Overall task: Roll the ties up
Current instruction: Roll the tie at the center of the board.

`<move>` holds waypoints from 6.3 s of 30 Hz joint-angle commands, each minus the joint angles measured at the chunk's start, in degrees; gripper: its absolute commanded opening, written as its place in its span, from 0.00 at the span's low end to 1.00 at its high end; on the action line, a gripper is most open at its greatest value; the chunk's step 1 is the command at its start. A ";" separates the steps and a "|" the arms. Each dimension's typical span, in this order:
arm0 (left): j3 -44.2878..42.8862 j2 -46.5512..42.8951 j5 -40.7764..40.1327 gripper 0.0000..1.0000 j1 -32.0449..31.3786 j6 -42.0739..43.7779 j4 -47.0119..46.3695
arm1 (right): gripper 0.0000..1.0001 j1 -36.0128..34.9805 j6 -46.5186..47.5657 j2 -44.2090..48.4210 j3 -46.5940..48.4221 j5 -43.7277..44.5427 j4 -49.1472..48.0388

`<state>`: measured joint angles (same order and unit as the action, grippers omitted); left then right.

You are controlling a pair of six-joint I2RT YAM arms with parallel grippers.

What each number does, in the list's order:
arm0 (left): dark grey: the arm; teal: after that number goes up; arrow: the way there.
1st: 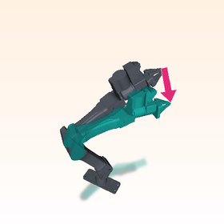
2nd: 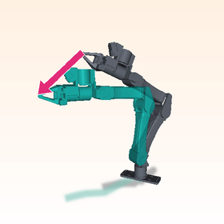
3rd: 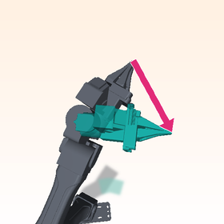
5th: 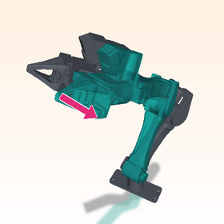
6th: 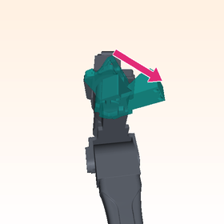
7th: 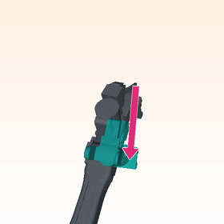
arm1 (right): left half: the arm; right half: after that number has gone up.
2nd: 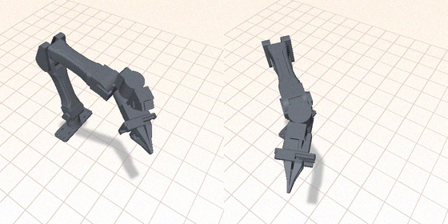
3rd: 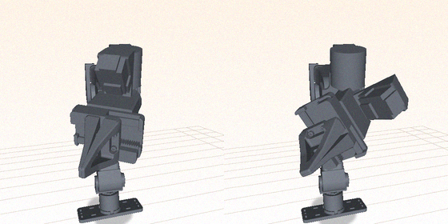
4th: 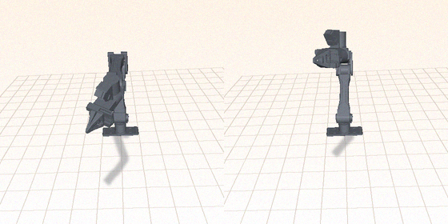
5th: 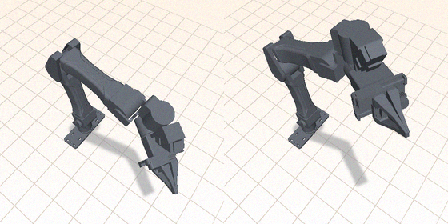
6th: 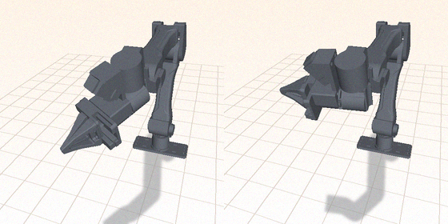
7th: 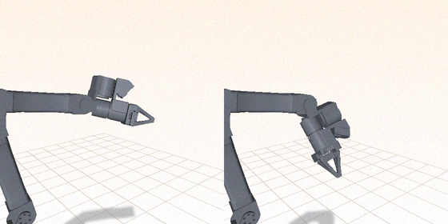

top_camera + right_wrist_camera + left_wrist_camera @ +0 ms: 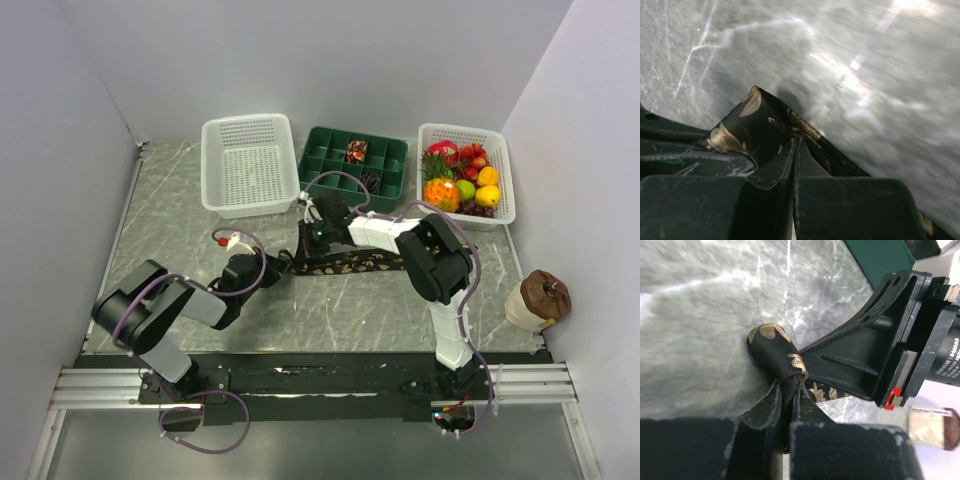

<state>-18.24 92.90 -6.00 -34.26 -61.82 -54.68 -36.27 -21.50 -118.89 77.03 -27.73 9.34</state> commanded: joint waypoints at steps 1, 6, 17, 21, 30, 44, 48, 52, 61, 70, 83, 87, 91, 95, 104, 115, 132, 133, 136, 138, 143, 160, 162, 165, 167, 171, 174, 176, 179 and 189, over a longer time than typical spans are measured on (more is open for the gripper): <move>-3.90 -6.67 -3.67 0.01 0.07 5.99 7.37 | 0.00 -4.86 1.73 -5.12 1.97 1.63 5.87; -7.16 -13.17 -7.34 0.01 0.16 11.63 20.64 | 0.00 -6.26 -0.56 -6.79 5.84 -0.84 4.02; -12.43 -17.67 -9.39 0.06 0.07 21.65 32.00 | 0.00 -7.32 -5.57 -3.46 6.03 -4.88 -3.80; -13.49 -17.15 -6.75 0.09 0.07 25.25 32.35 | 0.00 -7.32 -8.20 -1.70 2.43 -5.85 -8.63; -14.02 -15.21 2.21 0.13 -0.54 34.13 30.77 | 0.00 -7.32 -13.39 3.93 -9.79 -5.41 -20.94; -13.49 -18.63 1.78 0.16 -7.04 41.43 30.07 | 0.00 -7.32 -13.22 9.63 -15.07 -1.90 -23.49; -13.58 -18.64 0.99 0.16 -8.80 42.31 29.89 | 0.00 -7.32 -13.66 12.10 -18.40 -0.58 -25.52; -14.19 -17.76 -0.15 0.17 -10.47 42.84 30.16 | 0.00 -7.32 -13.83 13.77 -20.43 0.48 -26.48; -15.24 -16.35 -3.40 0.17 -15.57 44.24 29.80 | 0.00 -7.23 -13.31 14.83 -23.25 2.15 -26.05; -18.67 -10.73 -4.72 0.17 -19.52 44.86 31.03 | 0.00 -7.23 -12.78 15.97 -29.13 4.52 -26.40; -19.91 -6.86 -8.06 0.16 -23.13 44.86 30.15 | 0.00 -7.23 -4.54 21.59 -26.86 9.97 -14.38; -19.29 -7.47 -9.20 0.13 -23.31 45.03 30.33 | 0.01 -7.32 -2.06 23.70 -26.06 11.81 -11.11; -18.94 -8.09 -10.87 0.11 -23.40 45.12 30.86 | 0.04 -7.24 0.83 25.02 -25.27 14.18 -6.80; -19.03 -8.09 -11.23 0.11 -23.40 45.21 31.21 | 0.05 -7.23 1.72 26.60 -25.88 17.61 -5.22; -20.52 -7.91 -12.10 0.09 -23.75 46.18 32.79 | 0.14 -4.43 2.42 29.24 -27.29 19.90 -3.72; -23.24 -5.89 -13.07 0.09 -25.15 47.76 35.07 | 0.13 -1.61 3.47 32.49 -28.69 20.26 -3.28; -31.07 5.00 -15.44 0.09 -29.19 49.69 38.24 | 0.08 4.10 4.27 33.73 -33.88 17.09 -4.07; -31.42 5.18 -15.53 0.09 -29.28 49.52 38.24 | 0.07 4.19 4.18 33.46 -34.05 16.83 -4.42; -31.51 5.36 -15.97 0.08 -29.37 49.26 38.24 | 0.06 4.19 3.83 32.67 -35.19 12.63 -7.57; -31.24 5.18 -16.23 0.09 -29.37 49.08 38.15 | 0.06 4.11 3.04 32.23 -35.72 10.95 -9.07; -31.95 5.97 -15.62 0.09 -29.37 49.25 37.98 | 0.06 4.19 1.81 31.44 -35.64 9.35 -10.67; -33.88 12.13 -12.20 0.20 -29.37 48.64 34.73 | 0.04 10.16 1.90 41.02 -39.50 9.72 -11.62; -33.70 12.13 -11.67 0.32 -29.37 48.38 34.11 | 0.04 10.87 1.20 40.67 -40.64 6.65 -15.03; -32.92 11.78 -10.88 0.41 -29.37 48.11 33.41 | 0.04 12.45 0.14 39.88 -41.96 1.81 -18.46; -32.83 11.69 -10.79 0.47 -29.37 47.94 33.23 | 0.04 13.94 -0.82 40.14 -43.28 -1.79 -20.76; -32.65 12.13 -10.35 0.49 -29.37 47.76 32.97 | 0.04 15.26 -1.01 40.67 -44.07 -4.96 -23.58; -32.82 12.39 -9.56 0.50 -29.37 47.67 32.62 | 0.04 15.88 -0.65 40.58 -44.16 -6.90 -24.81; -33.09 12.74 -8.86 0.50 -29.37 47.67 32.70 | 0.04 16.14 -0.13 39.88 -44.08 -9.26 -25.86; -33.53 13.44 -7.89 0.50 -29.37 47.76 32.70 | 0.04 16.50 0.05 37.42 -43.12 -12.43 -27.18; -34.23 14.76 -6.83 0.49 -29.28 47.50 33.05 | 0.04 16.32 2.51 26.88 -37.49 -15.34 -19.73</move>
<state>-51.64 105.91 -14.31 -63.37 -13.26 -22.92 -19.94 -20.88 -90.08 36.71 -41.34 -13.67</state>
